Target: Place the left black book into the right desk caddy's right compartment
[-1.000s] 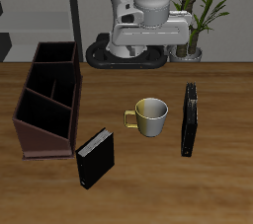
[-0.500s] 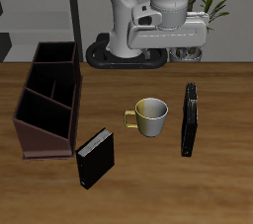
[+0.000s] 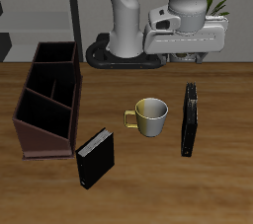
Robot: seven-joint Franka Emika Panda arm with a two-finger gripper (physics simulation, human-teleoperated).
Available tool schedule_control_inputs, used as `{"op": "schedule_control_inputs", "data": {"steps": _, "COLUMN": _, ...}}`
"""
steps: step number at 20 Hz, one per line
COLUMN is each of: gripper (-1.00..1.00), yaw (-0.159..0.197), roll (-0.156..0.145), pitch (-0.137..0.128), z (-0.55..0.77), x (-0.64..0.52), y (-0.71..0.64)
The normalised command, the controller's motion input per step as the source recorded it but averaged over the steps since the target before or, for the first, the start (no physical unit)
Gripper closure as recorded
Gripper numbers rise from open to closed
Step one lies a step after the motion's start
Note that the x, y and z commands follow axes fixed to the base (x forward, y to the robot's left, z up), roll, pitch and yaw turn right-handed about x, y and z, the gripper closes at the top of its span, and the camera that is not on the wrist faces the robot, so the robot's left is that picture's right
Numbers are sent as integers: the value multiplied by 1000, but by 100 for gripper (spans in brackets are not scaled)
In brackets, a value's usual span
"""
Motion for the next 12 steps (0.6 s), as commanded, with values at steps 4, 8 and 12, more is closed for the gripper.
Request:
{"op": "schedule_control_inputs", "data": {"steps": 4, "gripper": -100, "yaw": -27, "roll": 20, "pitch": -18, "z": -94, "x": 162, "y": 291}}
{"op": "schedule_control_inputs", "data": {"steps": 8, "gripper": -100, "yaw": 9, "roll": 27, "pitch": -2, "z": -254, "x": 160, "y": 232}}
{"op": "schedule_control_inputs", "data": {"steps": 12, "gripper": -100, "yaw": -4, "roll": 24, "pitch": 14, "z": -220, "x": 47, "y": 96}}
